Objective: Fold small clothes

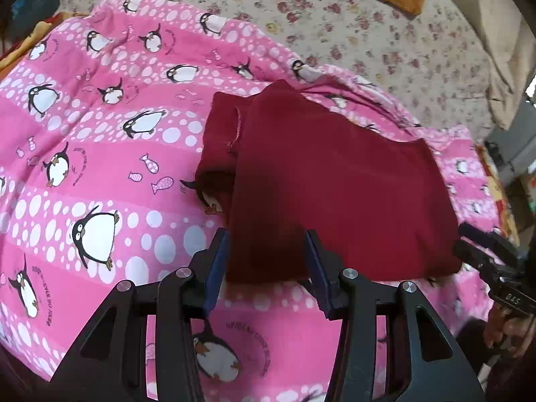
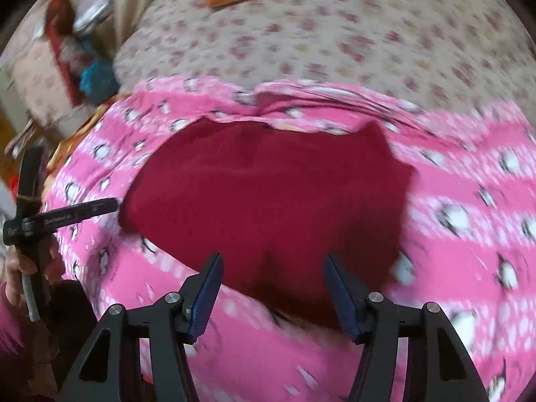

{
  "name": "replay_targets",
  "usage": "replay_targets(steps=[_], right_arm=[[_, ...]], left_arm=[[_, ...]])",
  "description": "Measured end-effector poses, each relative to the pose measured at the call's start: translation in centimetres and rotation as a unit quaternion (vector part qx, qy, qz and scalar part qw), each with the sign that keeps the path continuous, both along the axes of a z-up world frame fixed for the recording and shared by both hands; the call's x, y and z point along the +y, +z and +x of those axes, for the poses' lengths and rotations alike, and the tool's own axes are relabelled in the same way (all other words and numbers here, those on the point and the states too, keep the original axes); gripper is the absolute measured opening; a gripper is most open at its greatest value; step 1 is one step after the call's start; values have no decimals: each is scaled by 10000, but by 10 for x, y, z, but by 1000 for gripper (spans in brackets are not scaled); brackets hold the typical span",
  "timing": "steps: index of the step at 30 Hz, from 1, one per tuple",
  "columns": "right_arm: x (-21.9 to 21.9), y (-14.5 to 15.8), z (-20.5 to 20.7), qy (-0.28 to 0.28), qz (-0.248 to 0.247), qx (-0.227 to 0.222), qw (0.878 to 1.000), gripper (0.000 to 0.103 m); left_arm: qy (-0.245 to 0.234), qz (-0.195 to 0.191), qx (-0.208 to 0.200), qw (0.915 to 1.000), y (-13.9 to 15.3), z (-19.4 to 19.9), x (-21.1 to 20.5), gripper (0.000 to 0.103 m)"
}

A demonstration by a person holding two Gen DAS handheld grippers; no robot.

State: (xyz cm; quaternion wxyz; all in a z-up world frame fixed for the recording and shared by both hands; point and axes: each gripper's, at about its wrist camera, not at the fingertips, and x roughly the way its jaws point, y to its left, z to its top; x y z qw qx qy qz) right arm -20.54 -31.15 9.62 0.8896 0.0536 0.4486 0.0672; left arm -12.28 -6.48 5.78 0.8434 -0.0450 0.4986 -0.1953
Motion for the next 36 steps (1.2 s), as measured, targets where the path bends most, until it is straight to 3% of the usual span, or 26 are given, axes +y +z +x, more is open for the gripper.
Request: replay_targets(steps=[6, 15, 23, 28, 32, 36], right_arm=[[47, -15, 64, 405, -224, -47, 9989, 54], [95, -41, 143, 770, 53, 112, 9970, 52], [134, -56, 191, 971, -378, 221, 9943, 52], [142, -57, 218, 829, -323, 209, 9958, 52], [145, -64, 241, 747, -223, 410, 9961, 52], [131, -61, 254, 389, 422, 698, 9959, 53]], left_arm=[[256, 179, 52, 9995, -24, 5, -7, 45], [264, 148, -18, 9995, -33, 9, -6, 46], [249, -11, -2, 9997, -35, 13, -3, 46], [301, -308, 74, 9990, -35, 17, 4, 46], [496, -995, 241, 9935, -32, 22, 21, 46], [760, -1207, 139, 9897, -27, 25, 36, 55]])
